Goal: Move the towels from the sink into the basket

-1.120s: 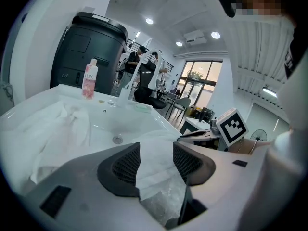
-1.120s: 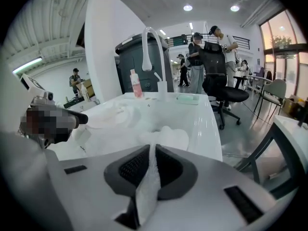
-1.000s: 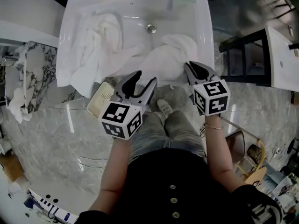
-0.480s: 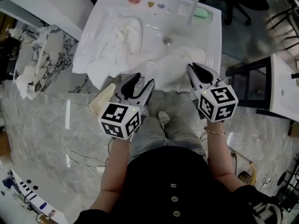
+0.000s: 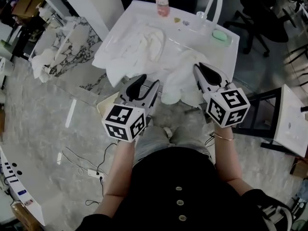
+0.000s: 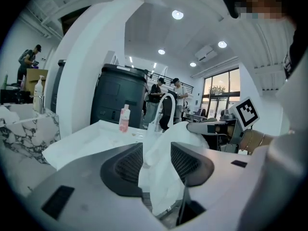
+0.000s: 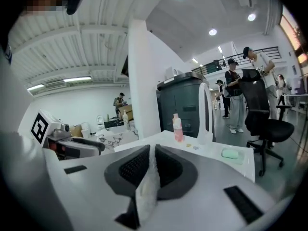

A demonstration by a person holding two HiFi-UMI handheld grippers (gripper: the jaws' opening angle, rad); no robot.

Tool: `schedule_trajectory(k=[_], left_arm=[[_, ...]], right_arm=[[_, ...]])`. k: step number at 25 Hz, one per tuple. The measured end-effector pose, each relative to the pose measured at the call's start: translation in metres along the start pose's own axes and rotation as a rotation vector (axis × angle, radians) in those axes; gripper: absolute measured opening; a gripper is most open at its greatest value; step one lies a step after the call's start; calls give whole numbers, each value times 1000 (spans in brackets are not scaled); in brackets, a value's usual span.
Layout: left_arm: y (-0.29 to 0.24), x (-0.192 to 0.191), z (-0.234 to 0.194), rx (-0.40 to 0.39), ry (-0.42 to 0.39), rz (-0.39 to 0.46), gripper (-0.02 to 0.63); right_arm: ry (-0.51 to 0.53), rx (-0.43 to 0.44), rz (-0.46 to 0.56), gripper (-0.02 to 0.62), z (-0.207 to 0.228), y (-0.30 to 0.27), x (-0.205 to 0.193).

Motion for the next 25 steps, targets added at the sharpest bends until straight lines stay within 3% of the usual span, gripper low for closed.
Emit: schedule_trajectory(k=[13,25], left_arm=[[54,32,-11,187,-11,186,178],[130,34,-38,409,24,296,175]], right_arm=[[129,220,137,40,-46,-12,64],[195,498,219,40,-137,-46,103]])
Point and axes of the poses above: the fingertips, and each gripper's own axes: y backward along the fingers, z to its right, x out of its top, the point moved 2 cm from there along y, backward along the fingers, and after that the axes turned 9 degrees about y, right-handed, at the moved point
